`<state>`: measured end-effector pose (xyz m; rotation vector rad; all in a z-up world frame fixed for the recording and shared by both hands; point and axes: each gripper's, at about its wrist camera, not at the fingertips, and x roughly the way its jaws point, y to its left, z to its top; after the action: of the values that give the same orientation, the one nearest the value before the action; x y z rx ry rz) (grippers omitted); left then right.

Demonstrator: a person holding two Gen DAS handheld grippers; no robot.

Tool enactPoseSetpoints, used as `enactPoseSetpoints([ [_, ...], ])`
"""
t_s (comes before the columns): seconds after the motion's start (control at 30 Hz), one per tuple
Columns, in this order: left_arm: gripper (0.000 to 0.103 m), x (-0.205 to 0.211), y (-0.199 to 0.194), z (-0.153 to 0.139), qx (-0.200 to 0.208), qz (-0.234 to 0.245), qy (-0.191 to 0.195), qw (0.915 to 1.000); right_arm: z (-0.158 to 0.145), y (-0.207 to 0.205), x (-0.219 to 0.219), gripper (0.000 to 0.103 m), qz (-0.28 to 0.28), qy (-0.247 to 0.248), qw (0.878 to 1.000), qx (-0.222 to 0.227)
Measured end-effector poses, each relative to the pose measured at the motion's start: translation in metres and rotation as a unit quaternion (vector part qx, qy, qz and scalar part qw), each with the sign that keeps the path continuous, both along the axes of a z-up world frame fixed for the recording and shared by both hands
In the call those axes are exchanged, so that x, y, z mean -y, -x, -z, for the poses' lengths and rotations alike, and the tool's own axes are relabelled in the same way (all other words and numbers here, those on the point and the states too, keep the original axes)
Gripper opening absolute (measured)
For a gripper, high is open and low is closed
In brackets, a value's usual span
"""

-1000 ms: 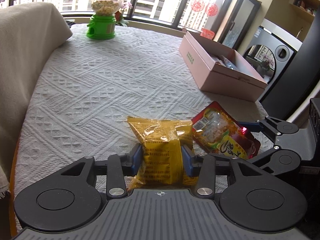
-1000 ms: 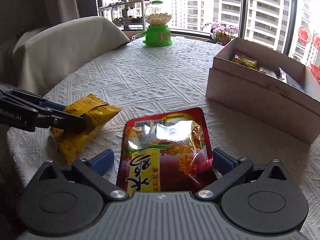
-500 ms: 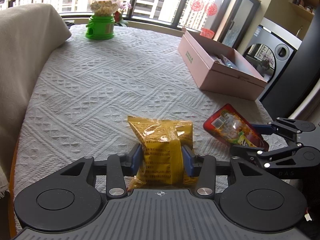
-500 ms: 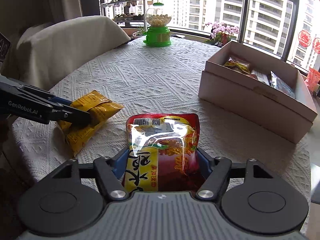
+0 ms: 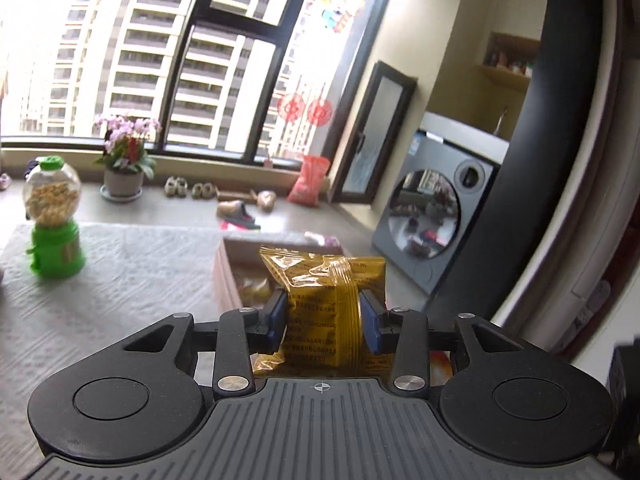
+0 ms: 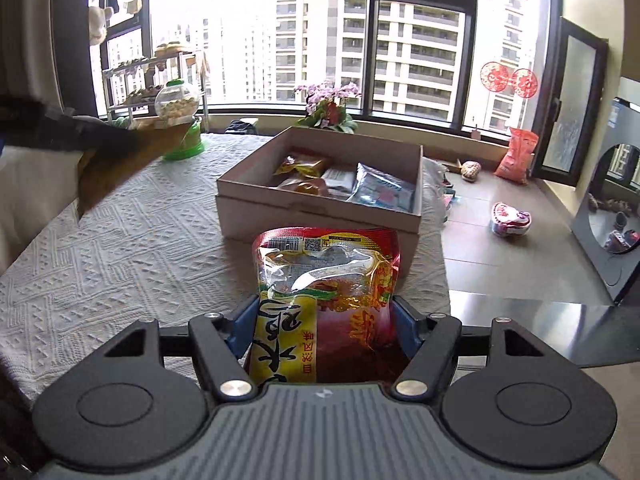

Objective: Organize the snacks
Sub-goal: 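Carry the yellow chip bag and red packet over the pink box, then lower both bags into the pink box and open both tools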

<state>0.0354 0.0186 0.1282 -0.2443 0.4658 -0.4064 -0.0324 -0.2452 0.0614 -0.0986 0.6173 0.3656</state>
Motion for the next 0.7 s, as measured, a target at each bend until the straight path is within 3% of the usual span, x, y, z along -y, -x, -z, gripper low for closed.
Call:
enactPoseSetpoints([
  [0.03,0.044,0.004,-0.019,0.001,-0.002,0.002,0.019,0.9998,0.000,-0.001,0.004,0.069,0.005,-0.005,1.000,0.002],
  [0.1,0.044,0.017,-0.065,0.016,-0.048,0.004,0.049,0.9977,0.001,-0.003,0.008,0.069,0.012,-0.012,1.000,0.002],
  [0.13,0.044,0.027,-0.086,0.029,-0.077,0.010,0.036,0.9963,0.002,-0.004,0.009,0.069,0.014,-0.014,1.000,0.001],
  [0.2,0.044,0.038,-0.105,0.048,-0.091,-0.002,0.002,0.9958,0.004,-0.006,0.011,0.069,0.017,-0.013,1.000,-0.002],
  [0.23,0.044,0.035,-0.103,0.053,-0.074,-0.018,-0.002,0.9971,0.005,-0.007,0.011,0.069,0.020,-0.010,1.000,-0.004],
  [0.37,0.044,0.004,-0.070,0.043,-0.032,-0.043,0.045,0.9976,0.000,-0.010,0.019,0.069,0.031,-0.007,1.000,0.004],
  [0.47,0.044,-0.005,-0.041,0.043,-0.036,-0.059,0.011,0.9976,-0.018,-0.025,0.022,0.069,0.027,-0.026,0.999,0.013],
  [0.57,0.044,-0.006,-0.022,0.051,-0.056,-0.050,0.000,0.9971,-0.047,-0.060,0.011,0.070,0.011,-0.049,0.998,0.046],
  [0.67,0.044,-0.005,-0.005,0.064,-0.069,-0.059,-0.043,0.9949,-0.072,-0.125,-0.014,0.088,0.014,-0.080,0.995,0.051],
  [0.7,0.044,-0.004,0.001,0.069,-0.072,-0.063,-0.058,0.9937,-0.073,-0.146,-0.023,0.088,0.014,-0.073,0.996,0.043],
])
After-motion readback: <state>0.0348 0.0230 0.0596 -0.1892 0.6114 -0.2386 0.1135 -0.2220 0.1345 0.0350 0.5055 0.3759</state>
